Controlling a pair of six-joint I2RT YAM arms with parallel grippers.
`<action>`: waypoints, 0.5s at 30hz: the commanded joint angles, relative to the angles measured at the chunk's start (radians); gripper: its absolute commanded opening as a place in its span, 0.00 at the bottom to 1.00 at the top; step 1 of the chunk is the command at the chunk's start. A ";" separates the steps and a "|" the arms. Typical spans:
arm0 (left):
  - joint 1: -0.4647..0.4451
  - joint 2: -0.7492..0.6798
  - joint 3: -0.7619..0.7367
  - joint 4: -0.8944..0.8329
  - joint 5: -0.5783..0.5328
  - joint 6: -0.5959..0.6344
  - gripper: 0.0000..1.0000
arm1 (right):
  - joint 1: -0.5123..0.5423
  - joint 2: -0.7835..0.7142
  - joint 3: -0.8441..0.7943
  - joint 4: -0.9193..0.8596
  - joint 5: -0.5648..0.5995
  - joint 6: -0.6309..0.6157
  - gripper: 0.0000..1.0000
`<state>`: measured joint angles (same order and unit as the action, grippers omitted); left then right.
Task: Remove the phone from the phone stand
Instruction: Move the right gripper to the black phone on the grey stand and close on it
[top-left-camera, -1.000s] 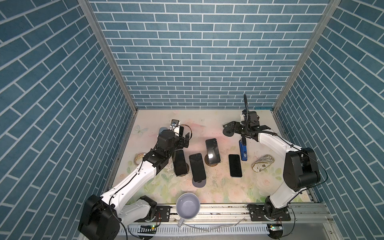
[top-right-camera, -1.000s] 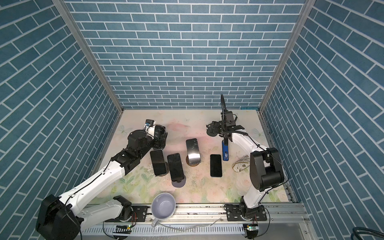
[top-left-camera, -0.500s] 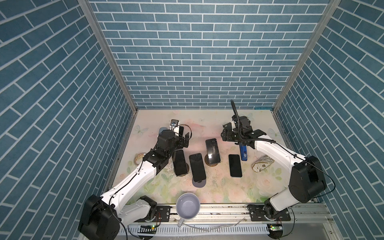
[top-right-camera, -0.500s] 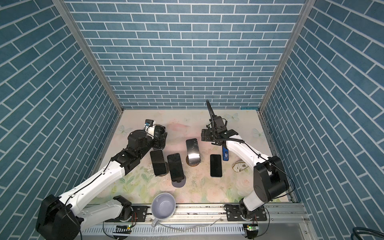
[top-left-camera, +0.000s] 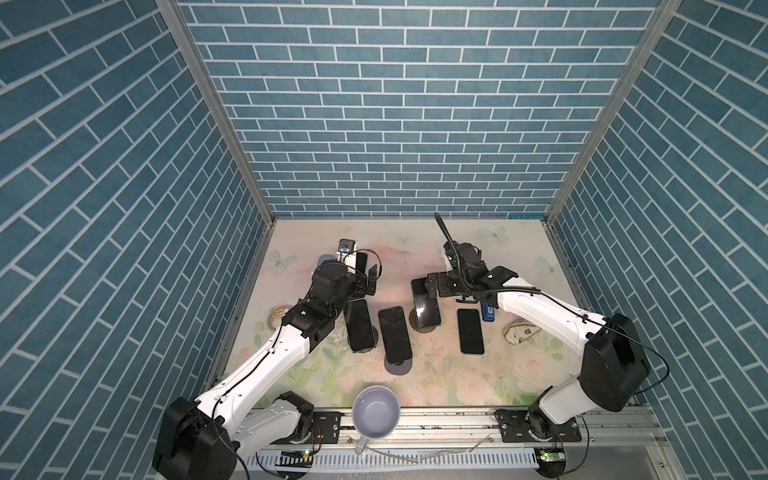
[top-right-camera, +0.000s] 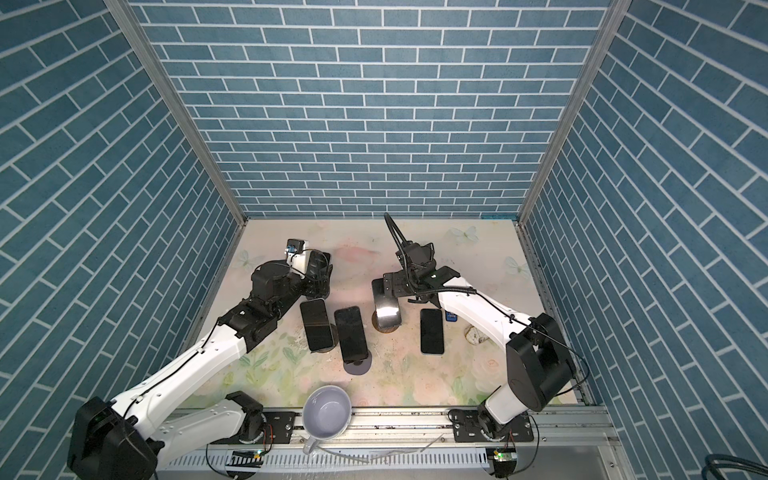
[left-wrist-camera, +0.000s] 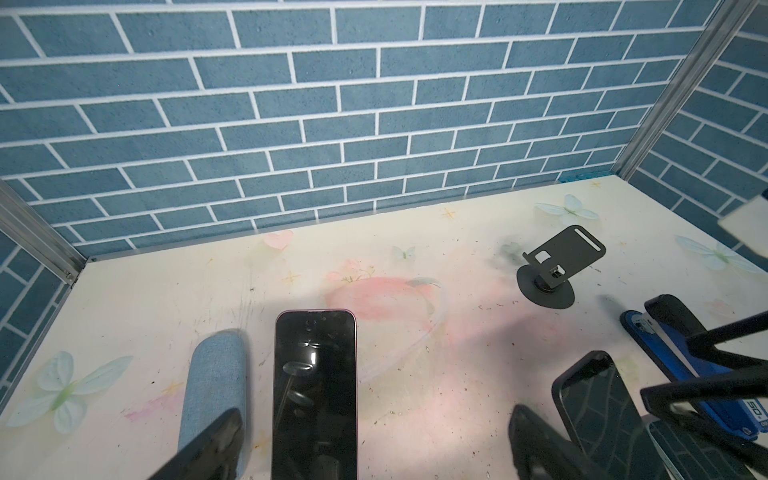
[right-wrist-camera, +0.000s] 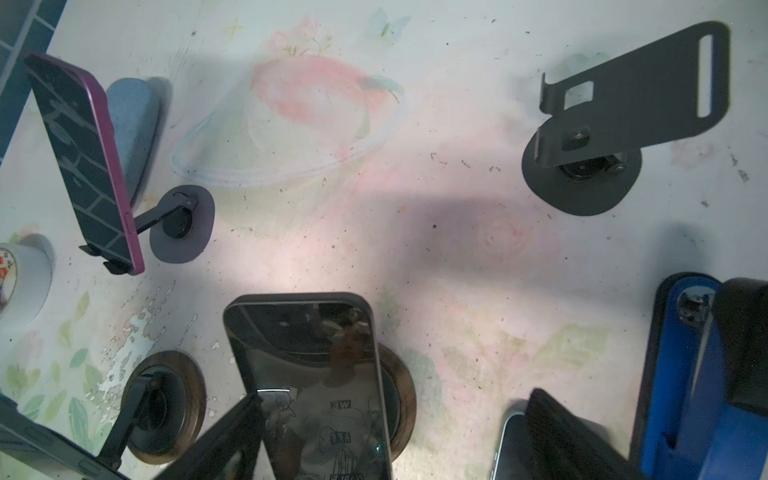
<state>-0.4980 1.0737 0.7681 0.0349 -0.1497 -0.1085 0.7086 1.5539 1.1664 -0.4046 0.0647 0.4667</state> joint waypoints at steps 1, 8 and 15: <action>-0.007 -0.016 -0.014 0.009 -0.006 0.000 1.00 | 0.023 0.043 0.056 -0.036 0.031 0.007 0.99; -0.007 -0.017 -0.018 0.008 -0.011 0.013 1.00 | 0.064 0.081 0.078 -0.033 0.034 0.006 0.98; -0.007 -0.028 -0.036 0.023 -0.023 0.016 1.00 | 0.087 0.108 0.091 -0.030 0.028 0.009 0.98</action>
<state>-0.4980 1.0649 0.7486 0.0372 -0.1581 -0.1013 0.7868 1.6424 1.2037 -0.4187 0.0811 0.4667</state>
